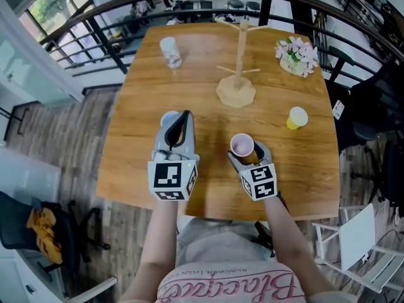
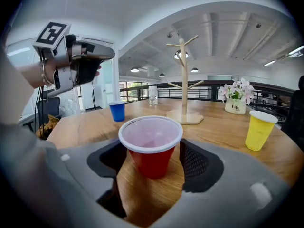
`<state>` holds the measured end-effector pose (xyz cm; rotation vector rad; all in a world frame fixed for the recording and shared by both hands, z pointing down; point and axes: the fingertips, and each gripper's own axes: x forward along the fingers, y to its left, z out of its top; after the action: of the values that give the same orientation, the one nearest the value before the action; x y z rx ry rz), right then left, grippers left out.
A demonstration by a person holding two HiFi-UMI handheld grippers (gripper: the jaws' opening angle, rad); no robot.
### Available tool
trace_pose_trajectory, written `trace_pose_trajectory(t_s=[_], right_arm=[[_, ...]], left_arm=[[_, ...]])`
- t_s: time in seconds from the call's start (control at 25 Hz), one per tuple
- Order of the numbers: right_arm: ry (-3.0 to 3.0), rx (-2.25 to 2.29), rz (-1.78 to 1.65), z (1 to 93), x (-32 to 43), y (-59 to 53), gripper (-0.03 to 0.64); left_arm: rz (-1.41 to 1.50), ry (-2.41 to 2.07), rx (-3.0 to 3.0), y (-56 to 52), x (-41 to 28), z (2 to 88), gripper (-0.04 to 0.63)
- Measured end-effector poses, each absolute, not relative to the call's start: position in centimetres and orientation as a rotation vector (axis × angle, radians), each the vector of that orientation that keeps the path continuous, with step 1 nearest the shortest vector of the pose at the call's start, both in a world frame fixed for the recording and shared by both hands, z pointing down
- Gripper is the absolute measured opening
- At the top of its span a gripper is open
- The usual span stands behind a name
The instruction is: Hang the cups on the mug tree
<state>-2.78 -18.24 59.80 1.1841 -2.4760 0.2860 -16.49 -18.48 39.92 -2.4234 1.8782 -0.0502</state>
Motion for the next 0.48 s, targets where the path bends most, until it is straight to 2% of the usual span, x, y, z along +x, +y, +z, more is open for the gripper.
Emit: trace_pose_trajectory(t_s=[0.12, 0.48], right_arm=[[-2.472, 1.183, 0.272, 60.0, -2.9, -18.3, 0.296], [-2.483, 1.182, 0.283, 57.6, -2.2, -18.4, 0.295]], left_arm=[[-0.051, 1.883, -2.429, -18.7, -16.6, 40.2, 0.011], [-0.048, 1.913, -2.439, -19.2, -16.8, 39.0, 0.011]])
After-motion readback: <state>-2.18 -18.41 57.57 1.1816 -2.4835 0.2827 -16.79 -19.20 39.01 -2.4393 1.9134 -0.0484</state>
